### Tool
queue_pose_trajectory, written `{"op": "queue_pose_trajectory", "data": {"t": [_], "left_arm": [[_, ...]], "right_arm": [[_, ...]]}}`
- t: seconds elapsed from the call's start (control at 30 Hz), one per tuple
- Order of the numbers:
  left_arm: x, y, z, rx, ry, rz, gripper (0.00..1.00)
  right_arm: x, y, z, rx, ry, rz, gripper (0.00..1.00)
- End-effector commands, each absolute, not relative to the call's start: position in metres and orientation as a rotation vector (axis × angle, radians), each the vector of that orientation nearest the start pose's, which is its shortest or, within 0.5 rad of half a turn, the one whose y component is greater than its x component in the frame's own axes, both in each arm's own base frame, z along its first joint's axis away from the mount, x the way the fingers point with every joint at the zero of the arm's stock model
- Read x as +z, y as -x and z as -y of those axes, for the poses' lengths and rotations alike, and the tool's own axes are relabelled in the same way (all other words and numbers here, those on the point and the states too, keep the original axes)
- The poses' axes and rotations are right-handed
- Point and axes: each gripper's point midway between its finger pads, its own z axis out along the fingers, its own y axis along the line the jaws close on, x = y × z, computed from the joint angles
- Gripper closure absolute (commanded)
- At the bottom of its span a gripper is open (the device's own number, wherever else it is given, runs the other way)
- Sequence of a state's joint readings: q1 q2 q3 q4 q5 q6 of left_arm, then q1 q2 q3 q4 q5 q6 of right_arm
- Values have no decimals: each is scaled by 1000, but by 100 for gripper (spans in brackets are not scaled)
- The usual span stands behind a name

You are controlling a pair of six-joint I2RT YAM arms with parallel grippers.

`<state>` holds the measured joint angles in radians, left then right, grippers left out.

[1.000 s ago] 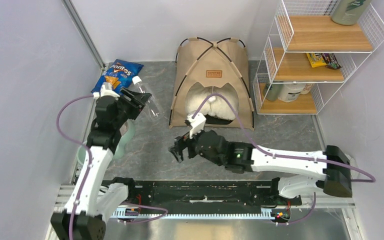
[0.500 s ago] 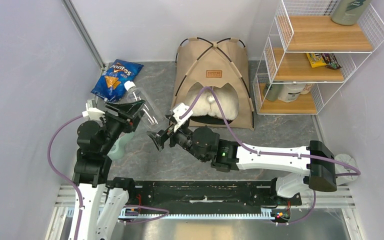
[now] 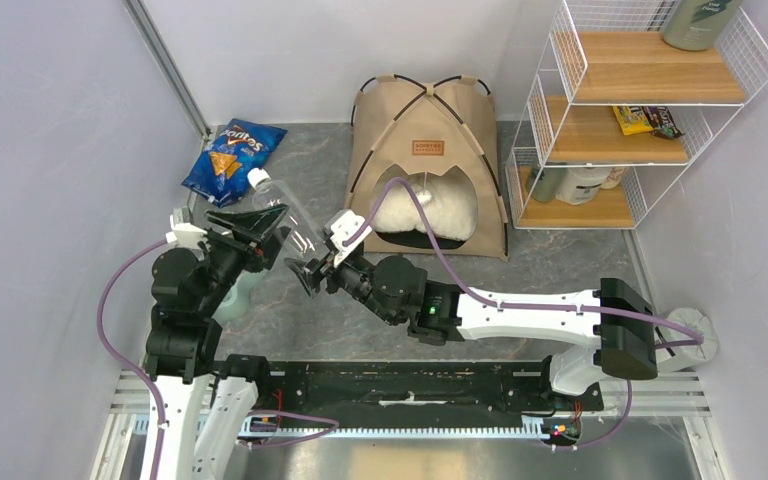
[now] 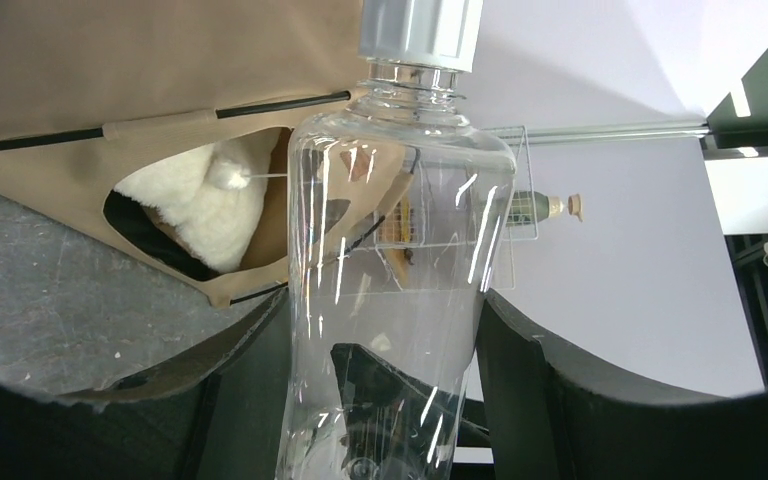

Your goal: Set up the pet tent

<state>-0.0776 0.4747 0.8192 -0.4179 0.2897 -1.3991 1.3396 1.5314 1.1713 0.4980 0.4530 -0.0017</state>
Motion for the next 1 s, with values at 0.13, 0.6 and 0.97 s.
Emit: {"op": "queue_pose_trajectory", "data": {"t": [0.13,0.6,0.97], "left_arm": [[363,-218,111,-1346,810,-1553,38],[354,-231,105,-957,430,-1760,15],[301,-249,10,-200,446,-1870,10]], "right_arm": [[376,-198,-450,742,487,-1354,48],[399,-205,-398,722,387,-1443,53],[365,-194,-351,660,375,-1690,58]]}}
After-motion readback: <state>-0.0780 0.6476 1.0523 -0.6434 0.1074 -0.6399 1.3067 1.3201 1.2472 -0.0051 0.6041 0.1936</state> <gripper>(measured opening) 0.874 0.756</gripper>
